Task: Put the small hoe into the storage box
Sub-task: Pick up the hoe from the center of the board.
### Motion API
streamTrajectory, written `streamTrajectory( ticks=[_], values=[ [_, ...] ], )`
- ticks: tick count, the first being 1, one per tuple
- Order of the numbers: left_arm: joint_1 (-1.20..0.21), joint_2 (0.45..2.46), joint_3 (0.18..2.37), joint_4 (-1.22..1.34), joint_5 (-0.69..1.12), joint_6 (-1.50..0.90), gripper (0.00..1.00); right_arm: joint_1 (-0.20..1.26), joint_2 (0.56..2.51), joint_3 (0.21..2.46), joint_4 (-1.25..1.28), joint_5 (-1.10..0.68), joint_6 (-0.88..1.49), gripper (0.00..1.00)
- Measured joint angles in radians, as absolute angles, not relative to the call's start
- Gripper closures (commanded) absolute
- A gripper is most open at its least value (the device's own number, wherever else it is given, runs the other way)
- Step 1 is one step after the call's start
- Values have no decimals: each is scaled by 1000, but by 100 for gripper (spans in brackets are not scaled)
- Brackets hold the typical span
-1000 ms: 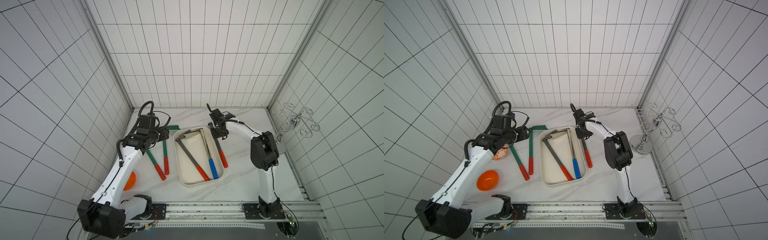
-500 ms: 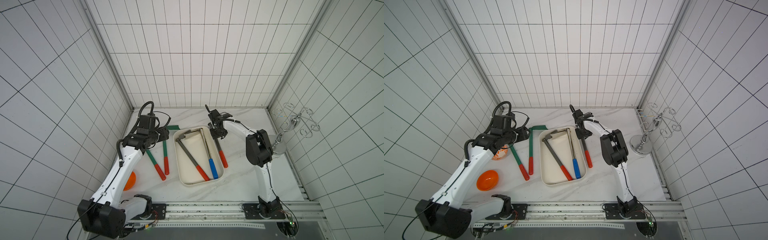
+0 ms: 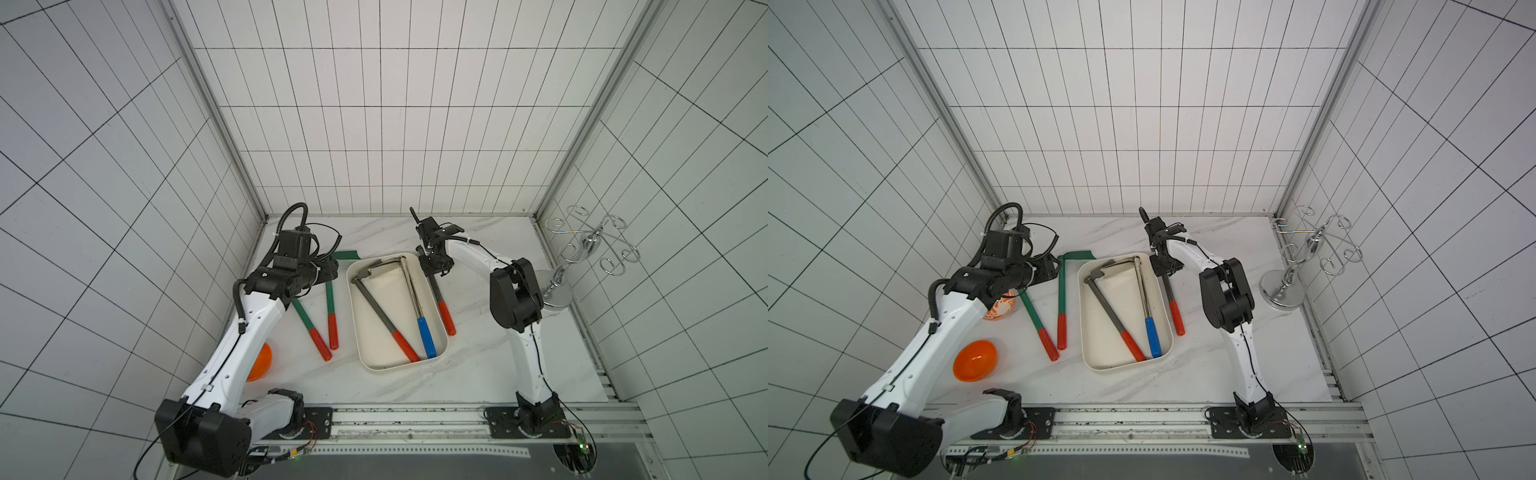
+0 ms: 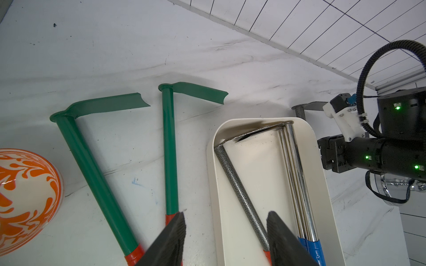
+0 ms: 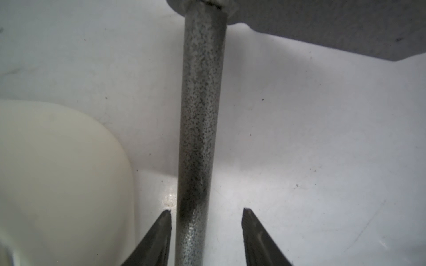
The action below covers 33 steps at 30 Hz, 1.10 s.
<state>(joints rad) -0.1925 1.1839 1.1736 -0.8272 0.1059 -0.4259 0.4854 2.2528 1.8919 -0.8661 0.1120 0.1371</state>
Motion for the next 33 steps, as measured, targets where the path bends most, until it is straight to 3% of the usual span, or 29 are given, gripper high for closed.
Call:
streamTrajectory(
  ticks=[8, 20, 33],
  values=[
    [-192, 1184, 1174, -828, 106, -426, 41, 458, 2295, 1892, -865, 80, 130, 51],
    [-189, 1184, 1174, -827, 105, -424, 41, 434, 2296, 1889, -862, 72, 112, 63],
    [-189, 1184, 1174, -827, 105, -421, 41, 418, 2257, 1813, -817, 71, 62, 66]
  ],
)
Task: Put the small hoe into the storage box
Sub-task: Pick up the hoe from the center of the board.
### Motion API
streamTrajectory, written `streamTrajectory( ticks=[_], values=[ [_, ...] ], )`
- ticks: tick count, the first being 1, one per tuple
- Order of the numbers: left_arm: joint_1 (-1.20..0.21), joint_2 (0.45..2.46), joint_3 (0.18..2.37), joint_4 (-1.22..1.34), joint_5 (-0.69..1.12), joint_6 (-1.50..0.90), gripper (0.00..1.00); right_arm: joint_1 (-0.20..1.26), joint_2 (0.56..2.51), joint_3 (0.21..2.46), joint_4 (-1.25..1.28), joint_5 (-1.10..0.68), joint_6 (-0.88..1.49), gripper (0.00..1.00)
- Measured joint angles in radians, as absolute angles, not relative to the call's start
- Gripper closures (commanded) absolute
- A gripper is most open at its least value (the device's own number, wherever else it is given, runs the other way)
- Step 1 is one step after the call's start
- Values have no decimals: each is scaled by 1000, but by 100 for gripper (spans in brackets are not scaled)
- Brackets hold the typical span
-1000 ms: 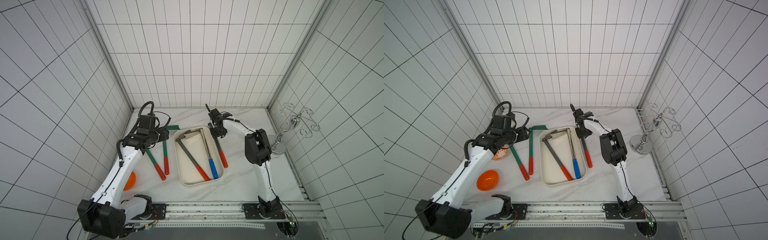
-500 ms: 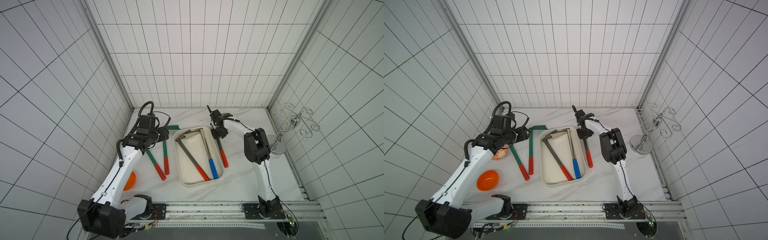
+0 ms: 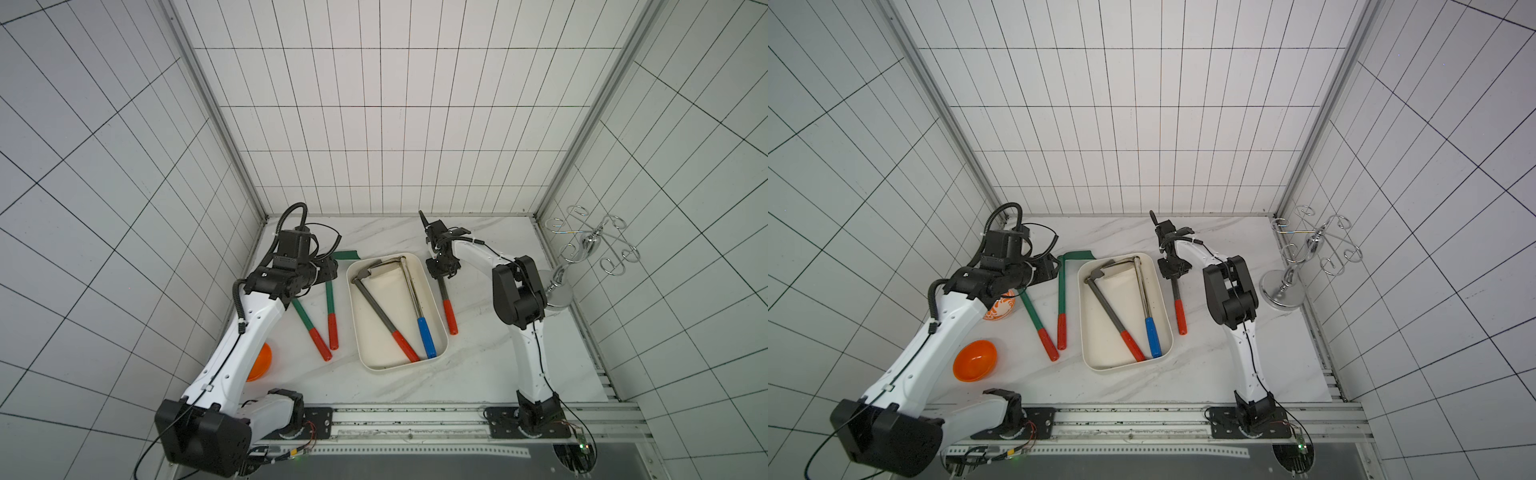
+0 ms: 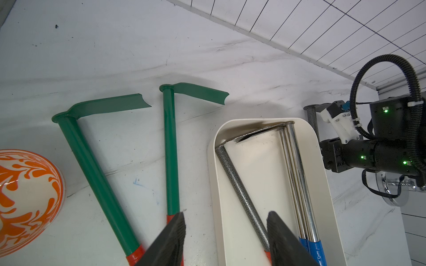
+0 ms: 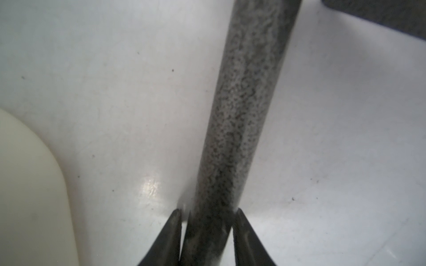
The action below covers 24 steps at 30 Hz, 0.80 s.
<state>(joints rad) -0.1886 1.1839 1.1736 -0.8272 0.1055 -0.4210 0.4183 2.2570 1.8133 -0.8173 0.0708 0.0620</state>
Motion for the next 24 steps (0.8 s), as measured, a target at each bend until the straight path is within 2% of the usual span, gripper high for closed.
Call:
streamTrajectory(
  ticks=[10, 16, 24],
  values=[
    [-187, 1181, 1173, -827, 106, -421, 41, 412, 2210, 1779, -820, 56, 6, 93],
    [-187, 1179, 1166, -827, 106, -422, 41, 411, 2127, 1763, -830, 48, -13, 100],
    [-187, 1172, 1156, -826, 106, -427, 41, 406, 1962, 1763, -889, 36, -25, 100]
  ],
)
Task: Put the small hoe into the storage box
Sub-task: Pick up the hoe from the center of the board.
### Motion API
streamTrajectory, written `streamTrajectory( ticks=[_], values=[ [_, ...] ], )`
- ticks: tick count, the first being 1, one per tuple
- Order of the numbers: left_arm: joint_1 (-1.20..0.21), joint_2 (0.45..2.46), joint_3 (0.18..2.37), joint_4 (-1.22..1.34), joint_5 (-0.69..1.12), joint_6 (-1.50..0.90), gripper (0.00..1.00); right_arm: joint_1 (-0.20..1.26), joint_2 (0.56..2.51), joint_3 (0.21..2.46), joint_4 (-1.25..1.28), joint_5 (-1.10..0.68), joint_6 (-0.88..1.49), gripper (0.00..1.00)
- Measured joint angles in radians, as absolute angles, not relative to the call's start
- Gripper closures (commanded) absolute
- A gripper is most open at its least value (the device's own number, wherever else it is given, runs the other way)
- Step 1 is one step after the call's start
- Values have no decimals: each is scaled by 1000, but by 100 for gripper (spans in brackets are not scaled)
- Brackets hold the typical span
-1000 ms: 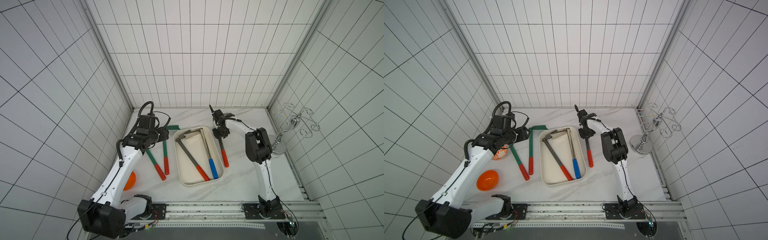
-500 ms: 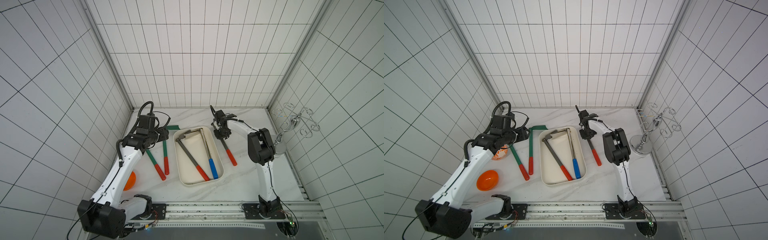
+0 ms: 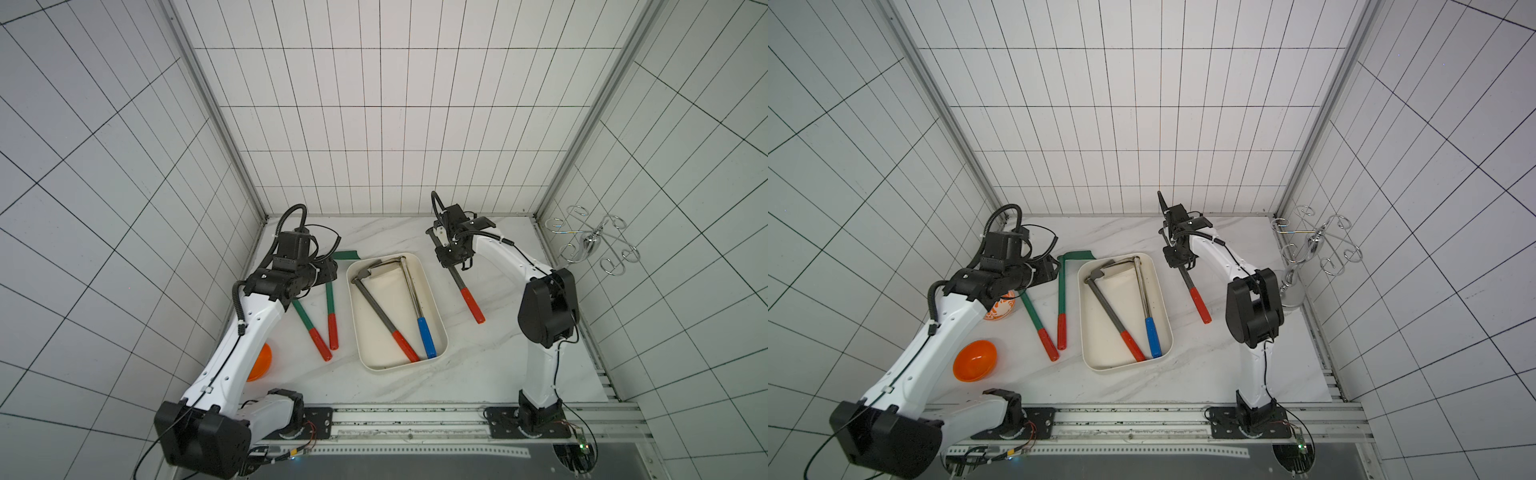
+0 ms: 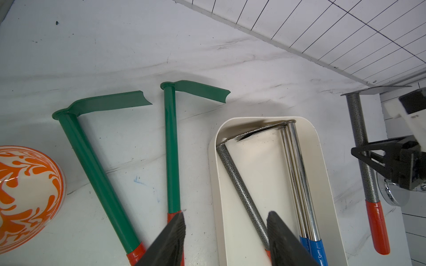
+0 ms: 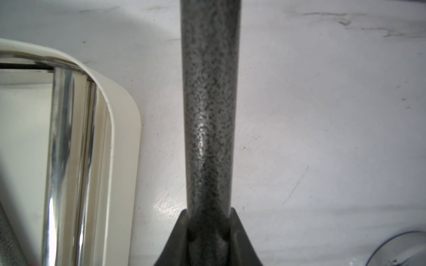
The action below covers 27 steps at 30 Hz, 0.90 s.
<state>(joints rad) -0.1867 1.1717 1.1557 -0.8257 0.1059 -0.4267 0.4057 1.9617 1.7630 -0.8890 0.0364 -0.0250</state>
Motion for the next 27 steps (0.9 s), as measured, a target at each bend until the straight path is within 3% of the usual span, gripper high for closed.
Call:
streamTrajectory(
  ticks=[7, 17, 27],
  values=[
    [-184, 1159, 1131, -812, 109, -439, 41, 456, 1876, 1772, -956, 12, -23, 100],
    [-174, 1145, 1125, -799, 109, -463, 41, 707, 1958, 1996, -1068, 9, 27, 100],
    [-168, 1139, 1113, -789, 109, -475, 41, 828, 2004, 2032, -1057, -7, 68, 100]
  ],
)
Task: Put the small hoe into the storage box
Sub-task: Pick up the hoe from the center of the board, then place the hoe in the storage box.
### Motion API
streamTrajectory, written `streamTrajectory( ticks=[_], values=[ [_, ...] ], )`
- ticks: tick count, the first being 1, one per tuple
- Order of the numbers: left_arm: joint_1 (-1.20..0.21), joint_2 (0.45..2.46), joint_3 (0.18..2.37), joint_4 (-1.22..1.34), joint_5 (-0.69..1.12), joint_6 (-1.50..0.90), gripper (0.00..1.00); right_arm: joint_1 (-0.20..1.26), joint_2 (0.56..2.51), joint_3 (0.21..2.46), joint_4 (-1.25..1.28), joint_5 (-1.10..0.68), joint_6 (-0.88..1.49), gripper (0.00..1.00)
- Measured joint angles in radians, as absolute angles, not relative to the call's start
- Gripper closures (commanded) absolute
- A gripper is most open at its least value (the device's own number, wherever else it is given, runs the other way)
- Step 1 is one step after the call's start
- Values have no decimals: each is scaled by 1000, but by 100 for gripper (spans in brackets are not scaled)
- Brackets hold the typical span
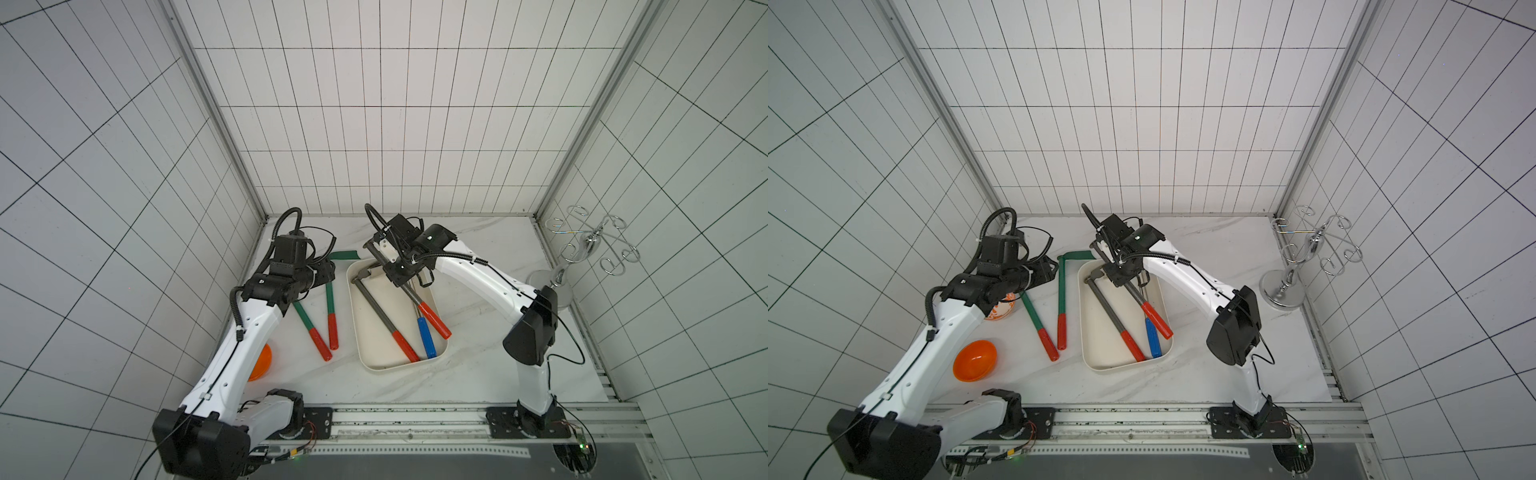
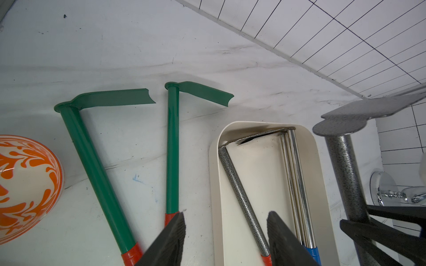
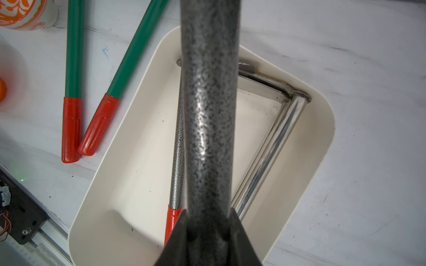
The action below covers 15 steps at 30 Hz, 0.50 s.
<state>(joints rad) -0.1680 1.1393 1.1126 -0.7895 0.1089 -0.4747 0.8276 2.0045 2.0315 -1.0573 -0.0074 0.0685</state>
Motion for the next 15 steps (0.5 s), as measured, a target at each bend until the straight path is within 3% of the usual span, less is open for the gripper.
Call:
streamTrajectory(
  ticks=[15],
  values=[
    [-166, 1139, 1112, -789, 109, -474, 41, 890, 2056, 2028, -996, -18, 71, 100]
  ],
)
